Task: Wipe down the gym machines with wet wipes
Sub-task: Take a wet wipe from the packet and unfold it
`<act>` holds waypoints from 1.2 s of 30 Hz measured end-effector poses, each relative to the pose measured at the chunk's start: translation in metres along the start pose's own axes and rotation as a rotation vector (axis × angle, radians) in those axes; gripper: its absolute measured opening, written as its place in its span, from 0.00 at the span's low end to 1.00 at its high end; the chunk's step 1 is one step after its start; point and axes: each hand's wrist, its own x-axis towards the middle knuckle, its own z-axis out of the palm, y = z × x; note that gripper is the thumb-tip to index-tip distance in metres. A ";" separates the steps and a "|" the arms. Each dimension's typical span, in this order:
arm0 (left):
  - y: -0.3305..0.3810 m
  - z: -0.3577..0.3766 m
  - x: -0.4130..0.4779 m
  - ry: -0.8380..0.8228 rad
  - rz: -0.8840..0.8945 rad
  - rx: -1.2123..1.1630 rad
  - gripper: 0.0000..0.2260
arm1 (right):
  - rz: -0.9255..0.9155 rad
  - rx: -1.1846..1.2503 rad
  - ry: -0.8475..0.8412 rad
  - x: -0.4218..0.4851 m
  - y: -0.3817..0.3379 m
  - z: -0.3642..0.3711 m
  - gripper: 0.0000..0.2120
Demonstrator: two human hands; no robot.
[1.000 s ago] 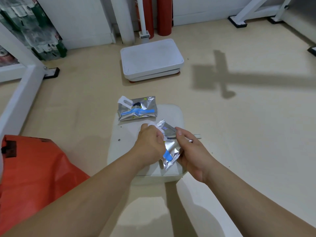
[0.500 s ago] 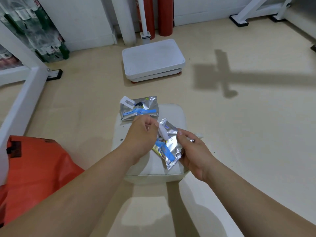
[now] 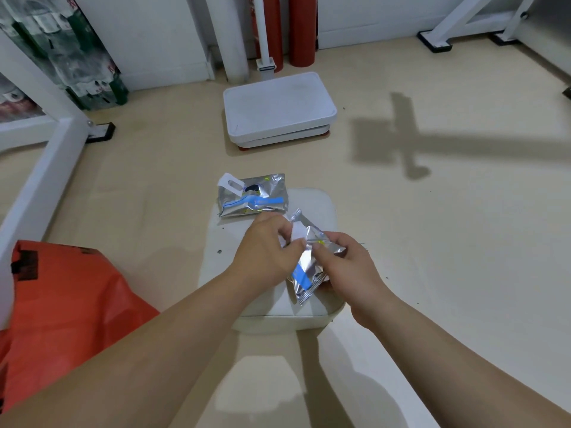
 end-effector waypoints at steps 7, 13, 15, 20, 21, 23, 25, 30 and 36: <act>0.025 -0.016 0.003 -0.027 -0.302 -0.321 0.18 | 0.096 0.035 0.033 0.002 0.001 -0.001 0.05; 0.045 -0.038 0.011 0.261 -0.243 -0.441 0.19 | 0.118 0.042 0.084 -0.001 -0.007 0.004 0.13; 0.044 -0.038 0.008 0.215 -0.264 -0.472 0.19 | 0.052 -0.157 0.152 -0.002 -0.013 0.002 0.20; 0.056 -0.036 0.003 0.083 -0.304 -0.598 0.17 | -0.236 -0.549 0.321 -0.014 -0.044 -0.012 0.11; 0.062 -0.036 0.001 0.071 -0.306 -0.625 0.16 | -0.209 -0.385 0.263 -0.019 -0.054 -0.013 0.08; 0.081 -0.036 -0.007 0.030 -0.334 -0.683 0.17 | -0.107 -0.115 0.090 -0.036 -0.077 -0.013 0.11; 0.107 -0.037 -0.017 -0.025 -0.399 -0.743 0.18 | -0.024 0.042 -0.027 -0.057 -0.102 -0.016 0.14; 0.191 -0.065 -0.050 -0.082 -0.521 -0.769 0.05 | 0.080 0.124 0.097 -0.130 -0.154 -0.039 0.09; 0.322 -0.143 -0.084 -0.115 -0.610 -0.782 0.12 | 0.089 0.035 0.137 -0.226 -0.281 -0.060 0.11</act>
